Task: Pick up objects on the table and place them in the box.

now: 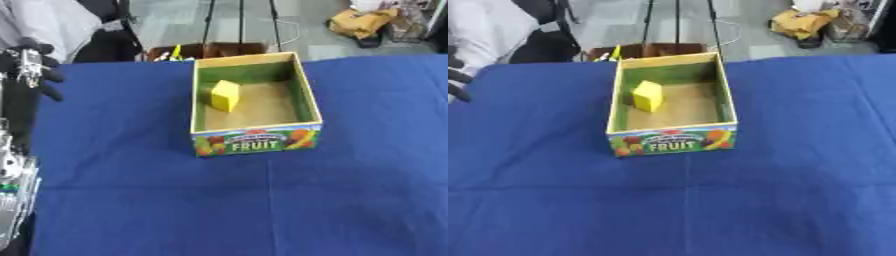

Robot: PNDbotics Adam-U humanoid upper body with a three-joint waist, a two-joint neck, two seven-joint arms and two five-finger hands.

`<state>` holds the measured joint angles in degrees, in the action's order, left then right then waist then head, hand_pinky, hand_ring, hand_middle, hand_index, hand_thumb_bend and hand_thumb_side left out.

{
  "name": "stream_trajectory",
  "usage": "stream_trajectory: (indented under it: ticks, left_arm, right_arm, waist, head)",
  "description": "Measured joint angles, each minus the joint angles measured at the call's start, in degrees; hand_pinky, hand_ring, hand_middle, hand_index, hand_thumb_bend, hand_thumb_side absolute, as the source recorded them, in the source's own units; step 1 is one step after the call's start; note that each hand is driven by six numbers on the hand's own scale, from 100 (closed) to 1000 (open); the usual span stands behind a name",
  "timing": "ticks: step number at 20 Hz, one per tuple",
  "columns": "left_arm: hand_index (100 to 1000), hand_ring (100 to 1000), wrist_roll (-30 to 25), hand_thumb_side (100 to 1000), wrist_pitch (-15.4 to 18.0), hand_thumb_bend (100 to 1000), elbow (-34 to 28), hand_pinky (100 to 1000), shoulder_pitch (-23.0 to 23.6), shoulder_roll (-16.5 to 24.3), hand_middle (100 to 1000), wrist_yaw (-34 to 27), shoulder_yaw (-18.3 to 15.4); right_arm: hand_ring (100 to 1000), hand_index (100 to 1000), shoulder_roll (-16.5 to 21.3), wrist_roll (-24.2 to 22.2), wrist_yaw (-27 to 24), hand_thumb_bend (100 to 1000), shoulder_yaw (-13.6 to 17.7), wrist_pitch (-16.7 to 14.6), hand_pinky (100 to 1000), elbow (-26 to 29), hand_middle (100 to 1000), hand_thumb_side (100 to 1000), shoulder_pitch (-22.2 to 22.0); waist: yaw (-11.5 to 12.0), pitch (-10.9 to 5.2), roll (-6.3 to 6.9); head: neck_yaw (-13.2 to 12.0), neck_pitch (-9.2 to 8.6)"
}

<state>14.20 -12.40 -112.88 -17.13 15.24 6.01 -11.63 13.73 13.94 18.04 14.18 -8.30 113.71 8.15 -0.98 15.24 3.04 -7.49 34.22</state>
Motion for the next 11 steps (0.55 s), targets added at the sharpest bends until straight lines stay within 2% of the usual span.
stream_trajectory:
  ticks: [6,7,11]
  left_arm:
    - [671,492,0.7,785,-0.5,123,-0.4,352,3.3,-3.3,515,-2.2,-1.2]
    - [669,490,0.9,784,-0.7,100,-0.4,351,3.7,-4.0,513,-2.8,-1.5]
    - [656,480,2.6,761,-1.3,100,-0.3,345,5.0,-6.2,502,-4.7,-2.6]
  right_arm:
    - [802,748,0.0,0.3,-0.2,100,0.3,-0.1,695,0.0,606,686,0.2]
    - [801,748,0.0,0.3,-0.3,100,0.3,-0.1,694,0.0,607,685,0.2]
    - [800,747,0.0,0.6,-0.5,100,0.3,-0.1,693,0.0,609,684,0.3]
  waist:
    - [0.6,-0.24,-0.60]
    - [0.7,-0.31,-0.68]
    - [0.7,-0.44,-0.99]
  head:
    - [-0.3,-0.02]
    - [-0.1,-0.02]
    - [1.4,-0.01]
